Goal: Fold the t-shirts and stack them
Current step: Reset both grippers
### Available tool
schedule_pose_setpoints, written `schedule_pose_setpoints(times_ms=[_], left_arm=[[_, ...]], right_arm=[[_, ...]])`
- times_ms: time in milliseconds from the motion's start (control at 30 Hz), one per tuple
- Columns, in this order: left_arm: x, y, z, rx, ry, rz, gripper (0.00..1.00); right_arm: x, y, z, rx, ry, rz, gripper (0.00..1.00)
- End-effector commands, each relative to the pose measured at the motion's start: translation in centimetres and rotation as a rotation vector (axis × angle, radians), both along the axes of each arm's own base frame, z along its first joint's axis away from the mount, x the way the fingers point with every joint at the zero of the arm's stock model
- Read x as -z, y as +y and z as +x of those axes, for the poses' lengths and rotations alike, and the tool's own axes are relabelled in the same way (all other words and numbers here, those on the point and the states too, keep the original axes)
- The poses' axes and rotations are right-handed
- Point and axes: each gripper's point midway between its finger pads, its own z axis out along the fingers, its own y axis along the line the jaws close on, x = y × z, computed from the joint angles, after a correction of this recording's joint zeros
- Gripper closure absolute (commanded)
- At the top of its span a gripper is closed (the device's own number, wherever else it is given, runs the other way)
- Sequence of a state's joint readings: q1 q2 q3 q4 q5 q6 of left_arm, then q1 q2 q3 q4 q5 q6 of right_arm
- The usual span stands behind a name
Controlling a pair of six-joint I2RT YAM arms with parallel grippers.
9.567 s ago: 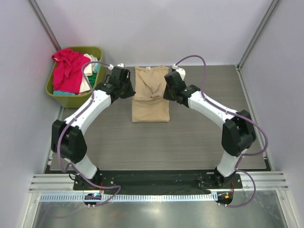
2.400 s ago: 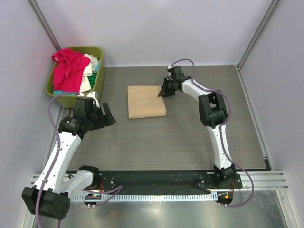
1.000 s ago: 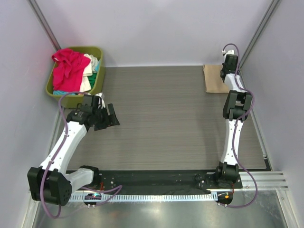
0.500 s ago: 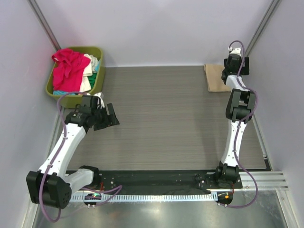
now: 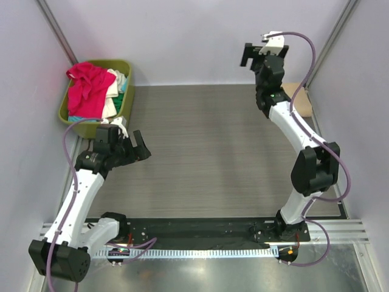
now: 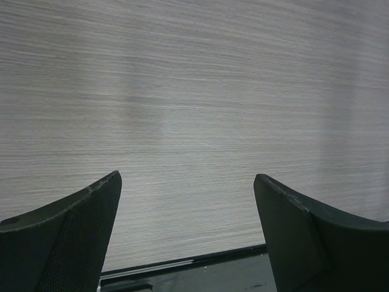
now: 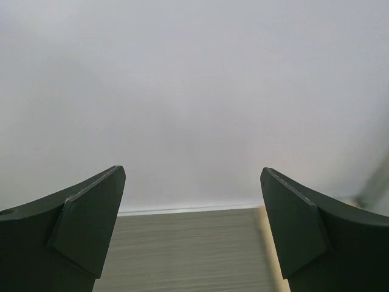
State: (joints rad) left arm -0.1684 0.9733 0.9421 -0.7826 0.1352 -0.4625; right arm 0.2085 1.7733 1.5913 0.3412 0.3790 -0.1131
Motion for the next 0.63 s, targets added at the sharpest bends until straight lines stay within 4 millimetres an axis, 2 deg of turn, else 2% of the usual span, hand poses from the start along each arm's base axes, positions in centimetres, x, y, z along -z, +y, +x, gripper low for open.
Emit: schedule_pose_setpoints(times_ms=[0,67,100,167,200,233,300,333,367,400,433,467,600], left_arm=[[-2.0,1.2,0.2,-0.038,-0.093,0.023,0.09],[-2.3,1.4,0.1,-0.053,-0.106,0.028,0.04],[-2.5,1.9,0.1,-0.070,-0.117,0.041,0.00],[-3.0,2.2,-0.2,-0.090,-0.141,0.043,0.00],[-3.2,2.6,-0.2,-0.107,-0.148,0.056,0.00],[-3.4,2.7,-0.3,-0.116,-0.158,0.057,0.00],[-3.6,2.8,-0.5,-0.121,-0.164,0.055,0.00],[-3.7,3.5,-0.4,-0.149,-0.174,0.077,0.00],[-4.0,3.6,-0.5,-0.155,-0.183,0.078,0.00],[-4.2,3.7,-0.6,-0.155,-0.193,0.082,0.00],[-4.3,3.9,-0.6,-0.163,-0.205,0.088,0.00],[-4.6,4.0,-0.8,-0.166,-0.225,0.086,0.00],[-5.1,5.1,-0.7,-0.226,-0.256,0.112,0.00]], right_arm=[[1.0,6.3,-1.4,-0.268,-0.017,0.372,0.00],[2.5,10.7,-2.6,-0.438,0.041,0.447,0.00],[4.6,14.1,-3.9,-0.511,0.098,0.468,0.00],[7.7,17.5,-5.2,-0.556,0.196,0.487,0.01],[8.8,20.3,-6.6,-0.599,0.243,0.480,0.00],[10.7,21.5,-7.3,-0.594,0.309,0.466,0.00],[12.6,23.1,-8.8,-0.575,0.370,0.436,0.00],[13.9,25.4,-10.8,-0.606,0.415,0.362,0.00],[15.0,24.7,-11.6,-0.537,0.417,0.317,0.00],[15.9,25.3,-12.8,-0.539,0.424,0.260,0.00],[15.8,26.8,-14.4,-0.559,0.392,0.216,0.00],[17.7,25.8,-15.7,-0.524,0.398,0.129,0.00],[19.1,25.5,-19.8,-0.607,0.420,0.179,0.00]])
